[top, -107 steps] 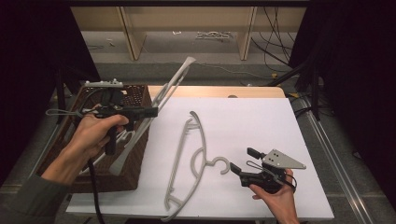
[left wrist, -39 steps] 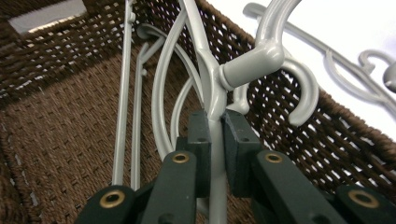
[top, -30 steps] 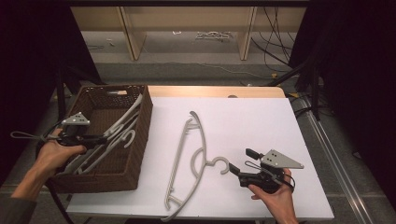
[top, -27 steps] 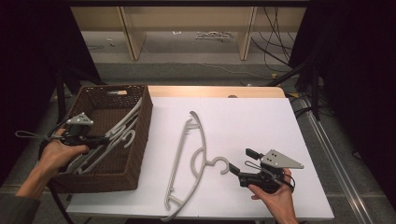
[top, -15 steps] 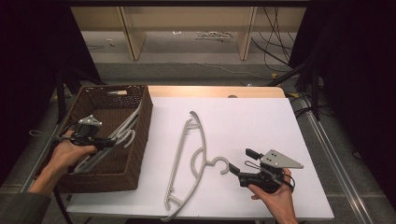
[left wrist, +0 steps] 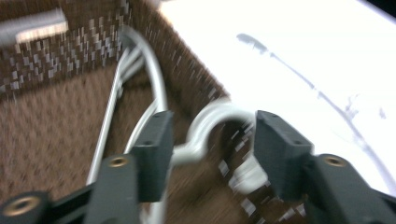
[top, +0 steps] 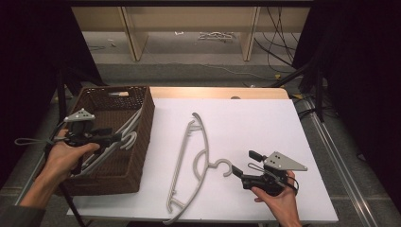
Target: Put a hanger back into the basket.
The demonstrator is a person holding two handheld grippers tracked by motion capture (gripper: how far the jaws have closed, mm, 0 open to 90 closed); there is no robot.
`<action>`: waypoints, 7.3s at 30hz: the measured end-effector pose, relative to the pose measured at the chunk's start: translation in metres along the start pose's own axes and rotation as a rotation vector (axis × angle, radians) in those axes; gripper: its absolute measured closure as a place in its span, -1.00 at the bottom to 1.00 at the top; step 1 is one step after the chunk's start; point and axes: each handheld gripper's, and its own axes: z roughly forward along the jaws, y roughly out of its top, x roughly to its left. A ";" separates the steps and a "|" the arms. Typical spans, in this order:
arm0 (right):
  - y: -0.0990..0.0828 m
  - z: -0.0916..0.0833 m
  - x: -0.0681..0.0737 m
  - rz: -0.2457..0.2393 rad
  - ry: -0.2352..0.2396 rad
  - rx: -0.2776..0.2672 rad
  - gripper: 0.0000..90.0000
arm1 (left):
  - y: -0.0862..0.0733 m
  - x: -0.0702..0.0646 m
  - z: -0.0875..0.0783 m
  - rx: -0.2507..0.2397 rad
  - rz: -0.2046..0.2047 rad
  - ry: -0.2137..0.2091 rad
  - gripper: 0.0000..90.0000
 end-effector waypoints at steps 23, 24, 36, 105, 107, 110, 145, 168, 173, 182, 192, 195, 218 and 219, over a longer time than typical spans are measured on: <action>0.001 -0.003 0.000 -0.006 -0.020 -0.009 -0.59 | 0.004 -0.162 0.063 -0.050 0.162 -0.198 -0.35; 0.001 -0.003 0.000 -0.006 -0.020 -0.009 -0.59 | 0.004 -0.162 0.063 -0.050 0.162 -0.198 -0.36; 0.003 -0.008 -0.002 -0.003 -0.029 0.012 -0.59 | -0.010 -0.181 0.105 -0.013 0.169 -0.232 -0.51; -0.001 -0.003 -0.006 0.001 -0.016 -0.015 -0.58 | -0.030 -0.205 0.214 0.545 0.382 -0.186 0.13; -0.001 -0.003 -0.006 0.000 -0.017 -0.014 -0.58 | -0.029 -0.206 0.215 0.550 0.377 -0.185 0.19; -0.001 -0.003 -0.006 -0.007 -0.016 -0.006 -0.58 | -0.027 -0.204 0.217 0.560 0.384 -0.190 0.30; 0.000 -0.003 -0.007 -0.004 -0.020 -0.008 -0.57 | -0.014 -0.204 0.227 0.663 0.440 -0.185 0.74; 0.001 -0.006 -0.010 -0.008 -0.037 -0.009 -0.57 | 0.021 -0.163 0.208 0.464 0.200 -0.298 0.84; 0.001 -0.004 -0.010 0.002 -0.026 -0.024 -0.57 | 0.040 -0.153 0.194 0.408 0.176 -0.331 0.84; 0.001 -0.006 -0.010 -0.001 -0.033 -0.007 -0.57 | 0.068 -0.150 0.163 0.261 0.058 -0.378 0.84; 0.000 -0.004 -0.009 -0.007 -0.031 -0.001 -0.57 | 0.085 -0.135 0.130 0.189 0.000 -0.435 0.84; -0.001 -0.003 -0.008 0.000 -0.024 -0.011 -0.57 | 0.093 -0.129 0.118 0.155 -0.025 -0.442 0.84; 0.000 -0.004 -0.008 -0.009 -0.032 0.025 -0.57 | 0.139 -0.121 0.043 0.071 0.025 -0.451 0.84; -0.001 -0.004 -0.008 -0.009 -0.031 0.027 -0.57 | 0.141 -0.120 0.040 0.068 0.033 -0.444 0.84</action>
